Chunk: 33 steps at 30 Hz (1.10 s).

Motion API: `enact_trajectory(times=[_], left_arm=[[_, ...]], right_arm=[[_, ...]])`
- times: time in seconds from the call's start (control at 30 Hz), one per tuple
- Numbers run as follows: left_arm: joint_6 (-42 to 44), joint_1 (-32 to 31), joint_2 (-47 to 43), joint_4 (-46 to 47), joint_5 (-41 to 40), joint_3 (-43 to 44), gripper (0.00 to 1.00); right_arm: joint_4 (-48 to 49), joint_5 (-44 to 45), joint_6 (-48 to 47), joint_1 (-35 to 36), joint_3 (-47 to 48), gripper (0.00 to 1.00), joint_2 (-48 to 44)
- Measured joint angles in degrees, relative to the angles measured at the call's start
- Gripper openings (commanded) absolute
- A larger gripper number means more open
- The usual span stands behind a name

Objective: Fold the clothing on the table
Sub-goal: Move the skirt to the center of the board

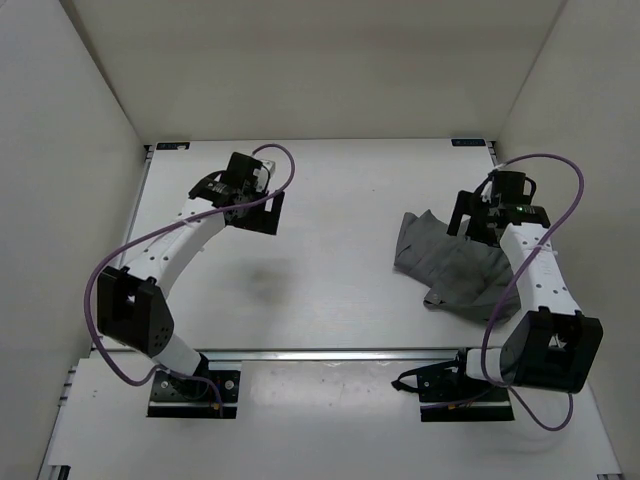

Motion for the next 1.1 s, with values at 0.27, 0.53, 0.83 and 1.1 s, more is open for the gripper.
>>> enact_trajectory(times=[0.27, 0.53, 0.83, 1.1], left_arm=[[0.83, -2.40, -3.74, 1.84, -1.62, -2.54, 0.99], [0.52, -0.50, -15.32, 9.46, 4.92, -12.24, 0.99], [0.20, -1.86, -19.19, 14.03, 7.76, -17.88, 0.99], [0.22, -1.90, -19.12, 13.81, 8.15, -19.91, 0.99]], right_arm=[[0.68, -0.04, 0.17, 1.88, -4.09, 0.99, -1.27], [0.87, -2.84, 1.60, -5.18, -5.92, 0.99, -1.36], [-0.24, -0.17, 2.51, -4.70, -11.47, 0.96, -1.49], [3.08, 1.03, 5.27, -4.13, -12.55, 0.90, 1.07]])
